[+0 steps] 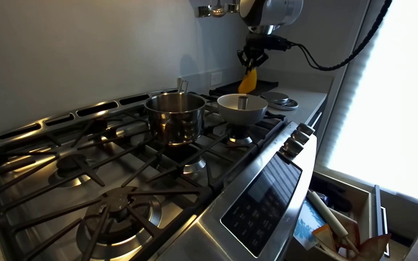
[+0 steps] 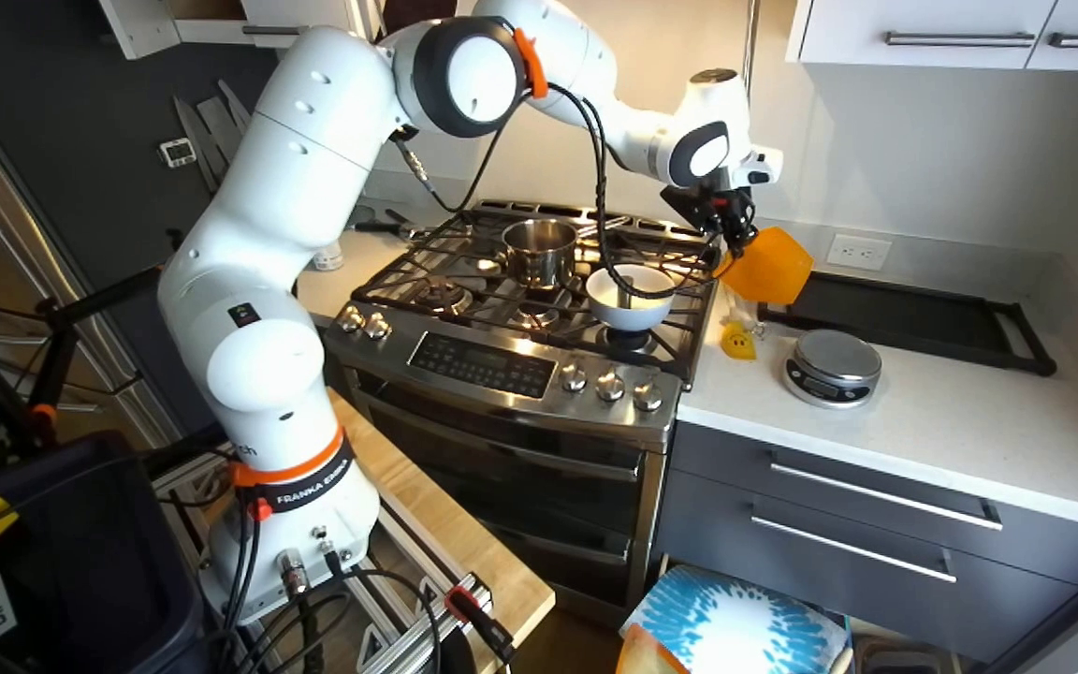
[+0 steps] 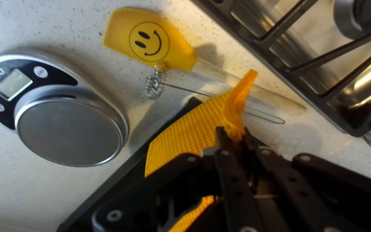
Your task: Put the orange coaster on the stove
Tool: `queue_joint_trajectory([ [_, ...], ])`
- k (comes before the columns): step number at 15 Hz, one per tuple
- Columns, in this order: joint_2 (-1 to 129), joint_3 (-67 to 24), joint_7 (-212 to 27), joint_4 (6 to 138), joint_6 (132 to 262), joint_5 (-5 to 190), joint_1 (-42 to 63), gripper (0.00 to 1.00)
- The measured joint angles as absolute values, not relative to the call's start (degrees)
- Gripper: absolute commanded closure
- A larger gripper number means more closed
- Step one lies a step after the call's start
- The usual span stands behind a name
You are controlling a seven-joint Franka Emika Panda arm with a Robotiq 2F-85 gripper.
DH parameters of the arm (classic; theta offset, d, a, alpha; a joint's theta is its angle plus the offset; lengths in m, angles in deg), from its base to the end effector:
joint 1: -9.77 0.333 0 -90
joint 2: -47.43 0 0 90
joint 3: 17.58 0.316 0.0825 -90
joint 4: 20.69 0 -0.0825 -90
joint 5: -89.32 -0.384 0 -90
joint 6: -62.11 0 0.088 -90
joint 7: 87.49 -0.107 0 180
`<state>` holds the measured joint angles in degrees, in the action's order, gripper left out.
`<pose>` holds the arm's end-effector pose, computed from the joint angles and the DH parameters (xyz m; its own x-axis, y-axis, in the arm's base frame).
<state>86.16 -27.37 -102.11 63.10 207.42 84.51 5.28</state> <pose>0.7357 -0.1596 0.3319 0.7984 -0.4564 0.3927 -0.4706 -0.8799 -0.0659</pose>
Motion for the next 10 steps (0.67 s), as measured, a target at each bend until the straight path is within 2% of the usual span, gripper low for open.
queue_joint_trajectory([
  [4,80.96,-24.55,-97.82,74.04,219.99,84.59,5.91,0.97],
  [5,79.92,-23.73,-97.05,76.38,222.07,84.58,5.93,0.9],
  [6,79.0,-23.15,-96.75,78.39,223.71,84.58,5.96,0.9],
  [7,78.24,-22.88,-96.6,79.97,224.74,84.58,6.02,0.97],
  [10,77.55,-22.73,-96.43,81.08,225.12,84.58,6.01,0.97],
])
